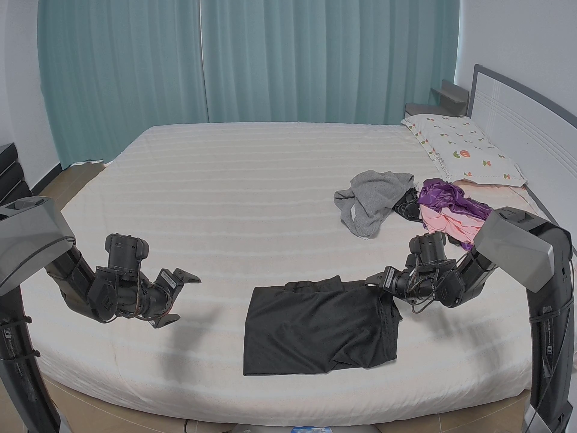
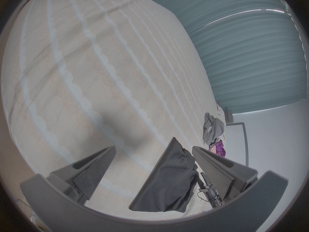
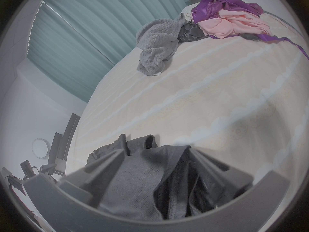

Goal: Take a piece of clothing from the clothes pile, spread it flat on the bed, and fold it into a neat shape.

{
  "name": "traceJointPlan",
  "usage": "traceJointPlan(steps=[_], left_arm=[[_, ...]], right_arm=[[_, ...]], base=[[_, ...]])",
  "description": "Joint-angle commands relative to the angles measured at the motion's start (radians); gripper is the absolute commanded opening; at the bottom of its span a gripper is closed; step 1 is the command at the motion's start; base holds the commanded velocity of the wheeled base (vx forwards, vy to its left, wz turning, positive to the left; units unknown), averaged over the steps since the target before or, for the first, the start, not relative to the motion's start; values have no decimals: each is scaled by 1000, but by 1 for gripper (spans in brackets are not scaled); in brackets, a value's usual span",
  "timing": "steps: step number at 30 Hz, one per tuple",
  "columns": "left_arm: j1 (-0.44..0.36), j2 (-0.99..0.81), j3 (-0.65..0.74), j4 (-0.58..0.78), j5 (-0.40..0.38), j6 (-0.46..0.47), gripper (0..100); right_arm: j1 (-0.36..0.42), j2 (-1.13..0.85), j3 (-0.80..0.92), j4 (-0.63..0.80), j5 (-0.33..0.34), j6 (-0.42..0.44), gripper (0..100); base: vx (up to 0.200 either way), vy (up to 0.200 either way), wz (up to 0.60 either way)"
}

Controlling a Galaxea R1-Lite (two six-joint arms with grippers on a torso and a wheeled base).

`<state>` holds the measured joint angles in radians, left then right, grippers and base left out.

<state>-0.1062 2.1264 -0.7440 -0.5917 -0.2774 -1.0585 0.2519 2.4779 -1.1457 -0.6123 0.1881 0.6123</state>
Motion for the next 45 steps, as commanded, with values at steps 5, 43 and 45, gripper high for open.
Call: traceJointPlan(steps=[5,43,45], left_arm=[[-4,9,-12,0,3,0,100],[-306,386,-528,56,262,187,100],[-305,400,-551,59,270,187,100]], right_arm=[[-3,12,-2,-6,-4,0,0],[6,6,67,-175,-73,56,0],[7,6,67,-175,-73,56,0]], base=[[0,0,0],[0,0,0],[0,0,0]])
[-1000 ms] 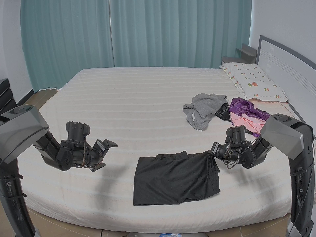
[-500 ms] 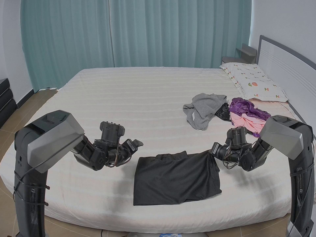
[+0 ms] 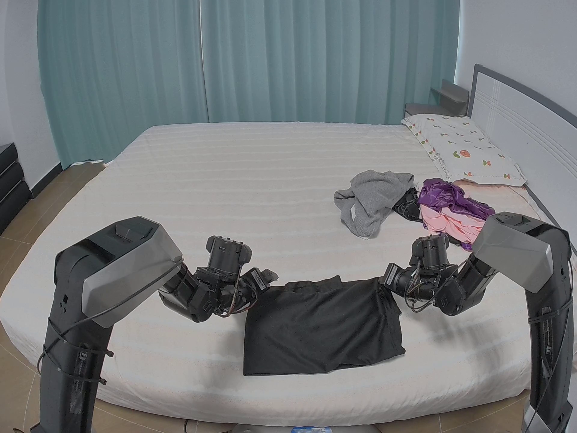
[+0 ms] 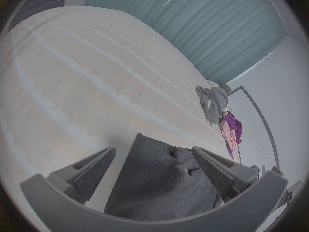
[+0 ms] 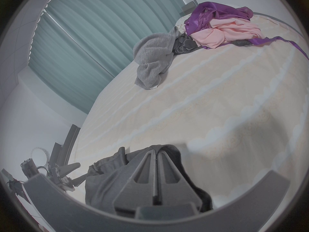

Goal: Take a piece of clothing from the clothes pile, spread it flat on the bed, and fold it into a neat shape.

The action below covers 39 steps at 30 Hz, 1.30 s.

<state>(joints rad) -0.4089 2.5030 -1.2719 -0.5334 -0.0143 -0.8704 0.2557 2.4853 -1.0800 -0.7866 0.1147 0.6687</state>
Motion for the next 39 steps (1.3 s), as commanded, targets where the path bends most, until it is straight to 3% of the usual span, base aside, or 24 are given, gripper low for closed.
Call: traceJointPlan(steps=[1,6,7,20,28,39], left_arm=[[-2,27,-29,1,13,-1,100],[-8,57,-64,4,74,1,100],[-10,57,-66,10,74,1,0],[-13,54,-61,13,83,4,0],[1,45,-43,9,211,-7,0],[39,20,-9,4,221,-24,0]], right_arm=[[3,-2,2,0,0,2,0],[5,-2,0,0,0,2,0],[3,-2,2,-11,0,2,0],[3,1,2,-31,0,2,0],[2,1,3,-59,-1,2,0],[3,40,-14,-106,-6,0,0]], base=[[0,0,0],[0,0,0],[0,0,0],[0,0,0],[0,0,0],[0,0,0]])
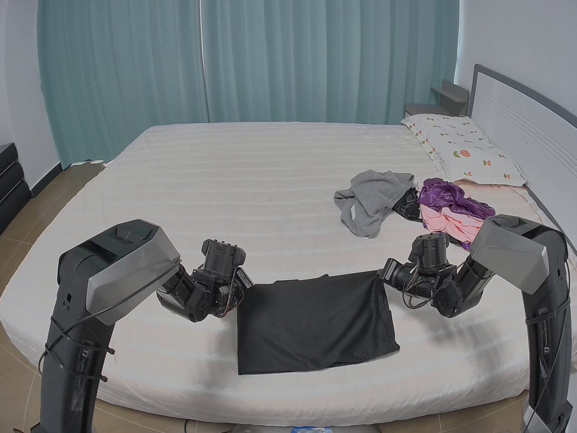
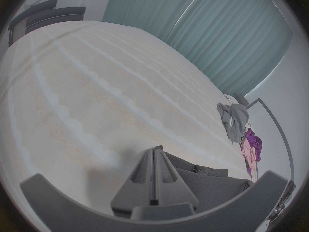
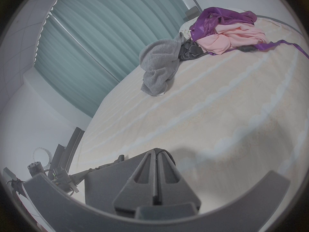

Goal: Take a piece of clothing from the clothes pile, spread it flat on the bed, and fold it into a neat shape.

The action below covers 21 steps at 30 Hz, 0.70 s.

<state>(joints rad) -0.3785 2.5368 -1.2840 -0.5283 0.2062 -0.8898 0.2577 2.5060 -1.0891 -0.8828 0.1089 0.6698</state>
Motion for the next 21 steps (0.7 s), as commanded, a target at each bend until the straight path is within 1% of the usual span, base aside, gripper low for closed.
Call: traceJointPlan(steps=[1,4,14,15,16,21], left_arm=[[9,-13,3,1,-1,-12,0],[9,-7,3,2,-2,-12,0],[9,-4,0,7,-13,-14,0],[9,-4,0,7,-16,-14,0],[9,-6,0,8,-19,-15,100],[9,-10,3,8,-28,-17,100]], right_arm=[[3,34,-8,-38,-2,-1,0],[5,51,-5,-96,-2,-3,0],[5,59,-6,-122,2,-9,0],[5,59,-6,-124,3,-9,100],[5,59,-5,-124,3,-9,100],[8,36,21,-133,6,-3,100]], base=[[0,0,0],[0,0,0],[0,0,0],[0,0,0],[0,0,0],[0,0,0]])
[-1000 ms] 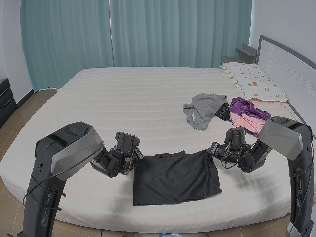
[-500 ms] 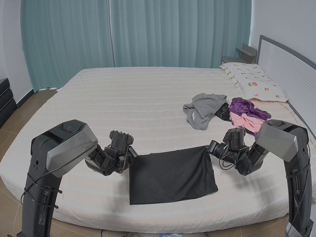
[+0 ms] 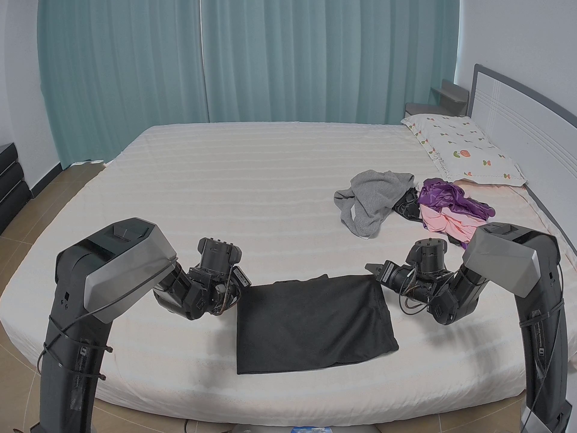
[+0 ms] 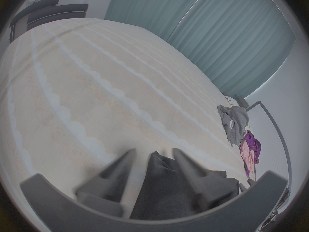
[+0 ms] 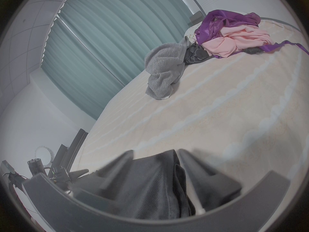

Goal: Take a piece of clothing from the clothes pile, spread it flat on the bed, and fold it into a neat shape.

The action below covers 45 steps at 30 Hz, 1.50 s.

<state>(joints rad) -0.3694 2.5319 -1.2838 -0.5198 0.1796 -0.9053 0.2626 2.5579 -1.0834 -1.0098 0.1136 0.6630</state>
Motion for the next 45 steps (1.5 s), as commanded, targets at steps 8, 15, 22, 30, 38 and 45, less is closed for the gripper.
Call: traceJointPlan(steps=[8,15,22,30,38,45], left_arm=[[27,-110,67,-2,-31,-121,100],[27,-275,337,-31,-146,-175,100],[24,-315,509,-149,-147,-207,100],[29,-303,534,-226,-147,-222,100],[33,-300,534,-227,-147,-221,100],[33,-300,534,-227,-147,-221,100]], right_arm=[[24,-186,177,-1,43,-3,100],[53,-331,507,-7,139,-126,100],[69,-327,628,-13,166,-161,100],[69,-289,654,-16,198,-221,100],[61,-280,672,-13,192,-272,0],[17,-314,724,-13,204,-302,0]], base=[[0,0,0],[0,0,0],[0,0,0],[0,0,0],[0,0,0],[0,0,0]])
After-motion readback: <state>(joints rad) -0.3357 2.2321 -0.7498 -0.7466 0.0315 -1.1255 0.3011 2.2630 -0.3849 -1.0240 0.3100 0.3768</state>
